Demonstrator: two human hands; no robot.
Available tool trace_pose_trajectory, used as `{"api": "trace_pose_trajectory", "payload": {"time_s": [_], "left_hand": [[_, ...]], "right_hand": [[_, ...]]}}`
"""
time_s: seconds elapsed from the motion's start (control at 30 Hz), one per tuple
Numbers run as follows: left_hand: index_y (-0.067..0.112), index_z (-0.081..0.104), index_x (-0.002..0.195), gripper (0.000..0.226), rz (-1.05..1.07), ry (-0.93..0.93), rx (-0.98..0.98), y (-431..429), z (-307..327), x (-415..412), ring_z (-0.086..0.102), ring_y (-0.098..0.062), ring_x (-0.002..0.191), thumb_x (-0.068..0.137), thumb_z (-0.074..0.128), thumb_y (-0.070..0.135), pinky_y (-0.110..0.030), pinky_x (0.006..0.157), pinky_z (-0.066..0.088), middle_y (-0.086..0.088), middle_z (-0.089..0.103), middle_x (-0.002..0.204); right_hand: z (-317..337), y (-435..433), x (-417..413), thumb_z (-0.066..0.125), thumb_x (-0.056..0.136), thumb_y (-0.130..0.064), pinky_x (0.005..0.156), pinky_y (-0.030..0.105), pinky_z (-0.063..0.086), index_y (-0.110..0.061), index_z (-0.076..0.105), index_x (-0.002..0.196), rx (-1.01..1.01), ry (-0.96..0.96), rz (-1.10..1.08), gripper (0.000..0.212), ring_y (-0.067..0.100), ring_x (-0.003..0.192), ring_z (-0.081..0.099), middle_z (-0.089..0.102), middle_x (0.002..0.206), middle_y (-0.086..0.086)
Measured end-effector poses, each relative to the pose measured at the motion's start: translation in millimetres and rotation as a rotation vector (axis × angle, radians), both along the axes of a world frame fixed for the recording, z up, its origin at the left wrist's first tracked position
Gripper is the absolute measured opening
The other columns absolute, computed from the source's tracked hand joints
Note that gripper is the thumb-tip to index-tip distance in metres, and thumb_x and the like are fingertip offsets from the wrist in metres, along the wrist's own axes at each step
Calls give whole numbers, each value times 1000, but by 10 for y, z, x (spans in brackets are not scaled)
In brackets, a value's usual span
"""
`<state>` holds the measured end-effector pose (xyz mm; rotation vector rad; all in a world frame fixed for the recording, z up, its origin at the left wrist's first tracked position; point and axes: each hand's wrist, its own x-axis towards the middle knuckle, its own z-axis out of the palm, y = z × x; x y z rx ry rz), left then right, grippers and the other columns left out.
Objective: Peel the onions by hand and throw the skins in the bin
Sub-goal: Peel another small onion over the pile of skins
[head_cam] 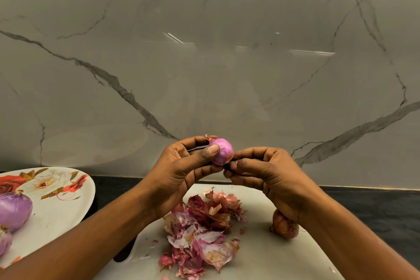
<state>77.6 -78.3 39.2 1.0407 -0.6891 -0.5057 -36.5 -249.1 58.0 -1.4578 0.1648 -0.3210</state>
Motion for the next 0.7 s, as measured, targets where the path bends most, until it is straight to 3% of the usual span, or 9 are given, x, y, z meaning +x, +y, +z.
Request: {"api": "trace_pose_trajectory", "payload": {"time_s": [0.23, 0.57, 0.7], "left_hand": [[3, 65, 128, 52, 45, -15, 9, -9, -16, 27, 73, -34, 114, 79, 76, 15, -35, 93, 63, -18, 74, 124], [2, 64, 130, 54, 25, -14, 9, -14, -26, 18, 74, -34, 111, 79, 76, 14, -34, 90, 63, -18, 74, 124], [4, 63, 131, 57, 50, -32, 8, -6, -21, 43, 73, -34, 114, 77, 77, 14, -36, 94, 62, -16, 75, 124]], "right_hand": [[50, 11, -19, 80, 70, -10, 74, 30, 66, 7, 77, 104, 77, 13, 65, 38, 33, 87, 80, 77, 101, 30], [-12, -22, 15, 74, 85, 7, 74, 29, 66, 7, 75, 107, 26, 16, 14, 22, 35, 90, 80, 78, 98, 27], [36, -13, -17, 77, 75, -10, 78, 34, 67, 6, 77, 105, 116, 25, 59, 34, 36, 92, 80, 77, 102, 28]]}}
